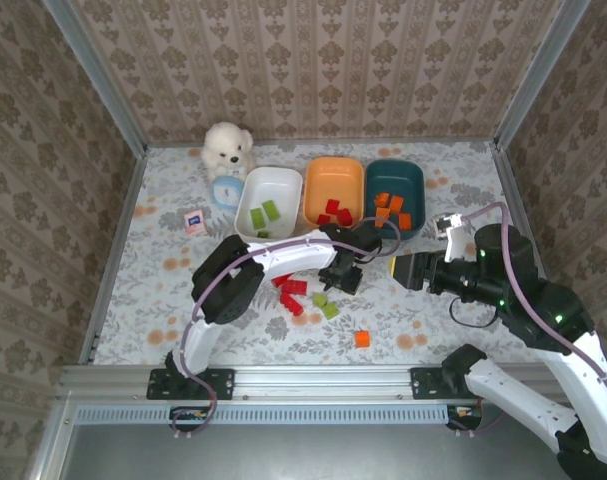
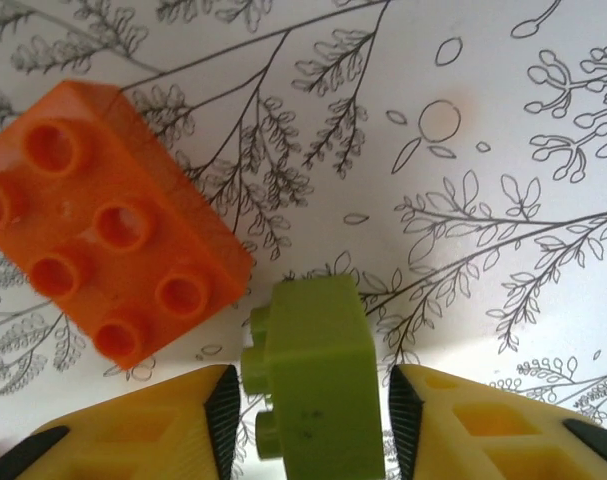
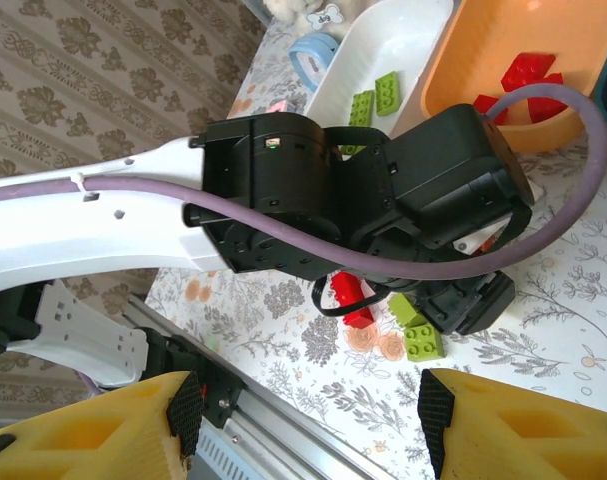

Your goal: Sort the legos into containers by color

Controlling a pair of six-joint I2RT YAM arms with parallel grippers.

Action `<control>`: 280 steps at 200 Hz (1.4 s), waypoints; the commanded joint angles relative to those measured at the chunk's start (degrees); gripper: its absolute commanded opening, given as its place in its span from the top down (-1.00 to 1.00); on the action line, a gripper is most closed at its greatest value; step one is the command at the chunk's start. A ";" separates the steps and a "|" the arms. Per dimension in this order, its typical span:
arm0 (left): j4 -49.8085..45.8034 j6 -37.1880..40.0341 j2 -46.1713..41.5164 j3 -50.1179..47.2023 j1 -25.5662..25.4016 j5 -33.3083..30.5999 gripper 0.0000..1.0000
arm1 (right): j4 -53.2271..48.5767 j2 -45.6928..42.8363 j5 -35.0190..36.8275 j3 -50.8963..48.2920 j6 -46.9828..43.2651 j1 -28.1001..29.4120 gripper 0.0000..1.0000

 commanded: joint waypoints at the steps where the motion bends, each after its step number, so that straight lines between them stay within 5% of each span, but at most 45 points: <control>1: -1.38 -0.12 1.19 2.12 0.04 -0.91 0.17 | 1.01 0.60 -0.98 1.37 0.75 0.13 -0.24; 40: -1.64 0.46 1.32 2.79 0.47 -1.09 0.52 | 1.43 1.23 -1.11 1.31 0.80 0.15 -0.25; 92: -3.06 -3.06 -12.47 -0.33 2.44 -4.43 0.63 | 2.47 1.89 -2.05 1.79 0.14 0.14 -0.25; 146: -5.74 -2.26 -24.02 -2.90 16.88 -2.18 0.64 | 7.56 5.59 -5.51 -0.01 0.25 0.12 -0.25; 201: -4.81 4.52 -12.30 1.60 29.37 0.90 0.63 | 9.67 11.79 -8.62 -1.81 -1.06 0.21 -0.26; 280: -6.62 5.89 1.90 11.06 31.62 2.16 0.62 | 10.85 15.11 -7.86 -2.78 -1.10 0.30 -0.27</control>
